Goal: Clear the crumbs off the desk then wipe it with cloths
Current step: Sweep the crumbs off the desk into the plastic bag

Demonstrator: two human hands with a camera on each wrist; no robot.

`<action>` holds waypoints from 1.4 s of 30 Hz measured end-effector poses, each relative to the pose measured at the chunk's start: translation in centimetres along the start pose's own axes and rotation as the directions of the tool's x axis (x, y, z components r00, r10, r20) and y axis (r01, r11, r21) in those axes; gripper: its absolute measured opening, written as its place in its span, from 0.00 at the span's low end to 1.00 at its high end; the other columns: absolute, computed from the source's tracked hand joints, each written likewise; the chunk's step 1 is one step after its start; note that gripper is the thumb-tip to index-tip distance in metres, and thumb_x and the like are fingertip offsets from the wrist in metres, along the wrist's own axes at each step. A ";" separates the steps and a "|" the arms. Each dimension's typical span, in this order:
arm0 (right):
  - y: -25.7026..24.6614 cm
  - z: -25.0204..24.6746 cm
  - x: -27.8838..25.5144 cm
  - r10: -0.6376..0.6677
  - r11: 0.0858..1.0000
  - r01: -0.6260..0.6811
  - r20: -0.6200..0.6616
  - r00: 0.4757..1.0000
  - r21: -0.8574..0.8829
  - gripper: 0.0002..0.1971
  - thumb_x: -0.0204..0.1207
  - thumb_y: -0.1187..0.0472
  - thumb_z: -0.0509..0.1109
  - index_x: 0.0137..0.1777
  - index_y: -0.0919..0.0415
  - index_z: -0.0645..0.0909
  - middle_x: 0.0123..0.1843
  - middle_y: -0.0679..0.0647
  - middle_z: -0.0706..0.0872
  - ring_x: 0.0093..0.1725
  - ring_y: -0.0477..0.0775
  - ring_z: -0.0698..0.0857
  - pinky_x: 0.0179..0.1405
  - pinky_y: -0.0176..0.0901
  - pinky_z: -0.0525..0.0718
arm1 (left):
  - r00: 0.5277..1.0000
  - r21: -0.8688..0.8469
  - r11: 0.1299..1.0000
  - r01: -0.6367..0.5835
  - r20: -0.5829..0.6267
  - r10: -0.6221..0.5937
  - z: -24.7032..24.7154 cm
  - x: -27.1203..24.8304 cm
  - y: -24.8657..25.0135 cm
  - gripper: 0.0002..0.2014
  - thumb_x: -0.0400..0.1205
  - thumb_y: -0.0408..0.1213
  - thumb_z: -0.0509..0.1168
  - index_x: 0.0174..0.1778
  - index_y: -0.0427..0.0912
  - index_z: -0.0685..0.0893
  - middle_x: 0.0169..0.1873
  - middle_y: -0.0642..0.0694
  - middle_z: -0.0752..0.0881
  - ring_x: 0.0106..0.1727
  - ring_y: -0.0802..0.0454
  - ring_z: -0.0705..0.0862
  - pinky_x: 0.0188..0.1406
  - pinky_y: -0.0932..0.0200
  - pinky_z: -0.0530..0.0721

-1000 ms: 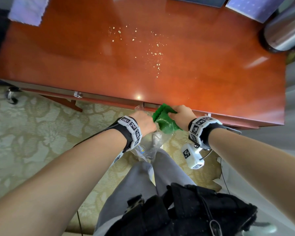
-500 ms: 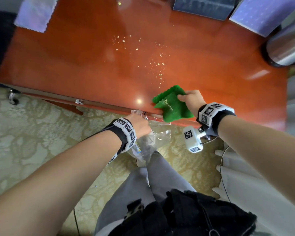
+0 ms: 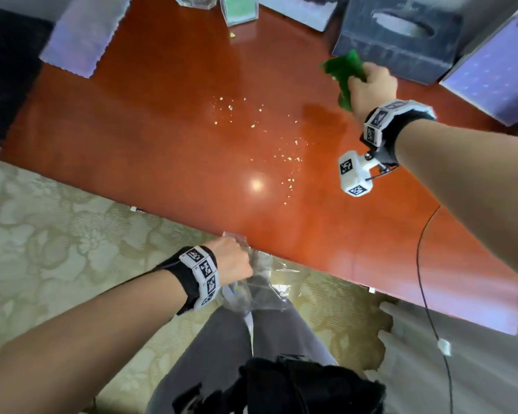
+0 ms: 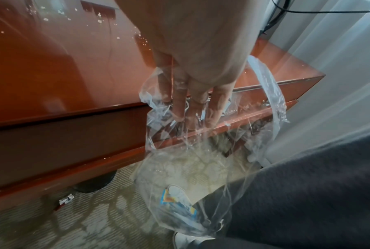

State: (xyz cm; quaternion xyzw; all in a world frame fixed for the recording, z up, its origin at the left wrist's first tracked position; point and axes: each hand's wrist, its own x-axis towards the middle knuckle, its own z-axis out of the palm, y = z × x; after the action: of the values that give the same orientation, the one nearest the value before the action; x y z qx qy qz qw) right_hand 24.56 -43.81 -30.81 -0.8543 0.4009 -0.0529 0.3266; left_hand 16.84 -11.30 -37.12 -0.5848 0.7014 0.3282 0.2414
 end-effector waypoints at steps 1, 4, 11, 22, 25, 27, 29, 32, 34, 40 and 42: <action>-0.3 0.9 0.8 -0.052 0.998 0.052 0.011 0.999 -0.047 0.19 0.78 0.64 0.58 0.64 0.56 0.84 0.54 0.57 0.89 0.53 0.59 0.85 0.47 0.41 0.79 | 1.000 -0.007 1.000 -0.002 -0.003 0.002 0.3 0.1 -0.1 0.10 0.83 0.28 0.64 0.56 0.42 0.87 0.46 0.45 0.89 0.48 0.44 0.87 0.55 0.45 0.85; -0.3 4.4 2.2 -0.114 0.981 0.132 0.128 0.985 -0.141 0.21 0.81 0.63 0.57 0.71 0.53 0.81 0.56 0.55 0.87 0.53 0.58 0.84 0.46 0.39 0.76 | 1.000 -0.047 0.999 0.012 -0.008 -0.012 1.4 0.3 -0.3 0.07 0.84 0.32 0.65 0.55 0.43 0.87 0.42 0.47 0.88 0.45 0.45 0.87 0.58 0.43 0.84; 2.1 10.1 1.1 -0.160 0.935 0.265 0.386 0.909 -0.237 0.25 0.83 0.60 0.57 0.81 0.53 0.70 0.87 0.58 0.59 0.85 0.65 0.56 0.84 0.52 0.54 | 1.000 -0.054 0.998 -0.020 0.009 0.020 1.9 0.1 -0.6 0.07 0.84 0.31 0.64 0.54 0.42 0.86 0.43 0.46 0.88 0.44 0.45 0.87 0.56 0.45 0.85; 4.4 8.8 -8.0 -0.154 0.955 0.254 0.474 0.867 -0.153 0.22 0.85 0.60 0.60 0.79 0.60 0.72 0.86 0.51 0.60 0.86 0.55 0.55 0.84 0.46 0.51 | 1.000 -0.035 0.999 -0.006 -0.021 0.005 2.0 0.2 -0.3 0.06 0.84 0.32 0.64 0.55 0.43 0.84 0.42 0.47 0.86 0.43 0.47 0.86 0.53 0.45 0.86; 5.4 8.3 -12.6 -0.135 0.958 0.241 0.503 0.854 -0.153 0.22 0.85 0.60 0.61 0.78 0.59 0.73 0.86 0.50 0.61 0.86 0.54 0.55 0.82 0.43 0.51 | 0.998 0.001 1.000 0.008 -0.056 -0.008 1.9 0.0 0.0 0.03 0.85 0.33 0.65 0.52 0.41 0.83 0.39 0.48 0.83 0.38 0.49 0.83 0.47 0.49 0.87; 5.8 8.1 -15.3 -0.117 0.962 0.226 0.515 0.849 -0.155 0.22 0.86 0.61 0.61 0.79 0.59 0.72 0.86 0.51 0.61 0.86 0.55 0.55 0.82 0.42 0.51 | 0.999 0.035 0.999 0.018 -0.048 -0.016 1.7 -0.1 0.2 0.02 0.86 0.32 0.64 0.51 0.41 0.81 0.40 0.48 0.83 0.37 0.51 0.81 0.40 0.54 0.85; 5.9 8.0 -17.5 -0.083 0.972 0.183 0.521 0.850 -0.144 0.24 0.86 0.61 0.61 0.81 0.59 0.69 0.86 0.53 0.61 0.86 0.55 0.56 0.81 0.41 0.51 | 0.998 0.062 0.998 0.034 -0.054 -0.030 1.4 0.0 0.3 0.05 0.86 0.30 0.62 0.52 0.42 0.82 0.40 0.48 0.83 0.37 0.50 0.80 0.39 0.53 0.86; 5.9 8.3 -19.3 -0.001 0.986 0.085 0.505 0.863 -0.144 0.26 0.85 0.58 0.62 0.84 0.54 0.65 0.86 0.58 0.61 0.84 0.59 0.61 0.80 0.41 0.56 | 0.998 0.081 0.996 0.048 -0.051 -0.044 1.4 0.1 0.2 0.11 0.85 0.27 0.61 0.58 0.44 0.83 0.46 0.47 0.86 0.44 0.45 0.85 0.43 0.48 0.88; 6.0 8.6 -20.2 0.042 0.990 0.032 0.495 0.868 -0.140 0.27 0.85 0.56 0.62 0.83 0.52 0.66 0.85 0.59 0.63 0.82 0.60 0.65 0.80 0.43 0.62 | 0.997 0.099 0.994 0.041 -0.067 -0.034 1.3 0.0 0.1 0.12 0.85 0.27 0.61 0.59 0.45 0.83 0.48 0.47 0.87 0.47 0.45 0.86 0.43 0.48 0.88; 6.3 8.5 -22.9 0.059 0.995 -0.008 0.497 0.866 -0.104 0.25 0.85 0.56 0.63 0.82 0.53 0.69 0.81 0.57 0.71 0.76 0.58 0.75 0.71 0.39 0.71 | 0.997 0.116 0.991 0.063 -0.061 -0.056 1.2 0.1 0.7 0.13 0.85 0.28 0.62 0.61 0.47 0.83 0.52 0.47 0.86 0.51 0.45 0.83 0.42 0.50 0.84; 6.4 8.3 -23.8 0.063 0.996 -0.020 0.516 0.855 -0.089 0.25 0.85 0.57 0.62 0.82 0.53 0.69 0.80 0.58 0.73 0.64 0.58 0.84 0.61 0.41 0.79 | 0.996 0.116 0.991 0.069 -0.066 -0.062 0.8 0.1 0.8 0.15 0.84 0.27 0.61 0.61 0.48 0.83 0.54 0.47 0.86 0.55 0.44 0.84 0.41 0.50 0.83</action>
State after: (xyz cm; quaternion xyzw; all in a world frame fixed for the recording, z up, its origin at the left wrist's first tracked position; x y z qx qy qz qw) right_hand 7.32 -25.36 -37.02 -0.8405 0.3185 0.2018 0.3890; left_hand 15.98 -10.72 -37.59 -0.6021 0.7072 0.2595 0.2643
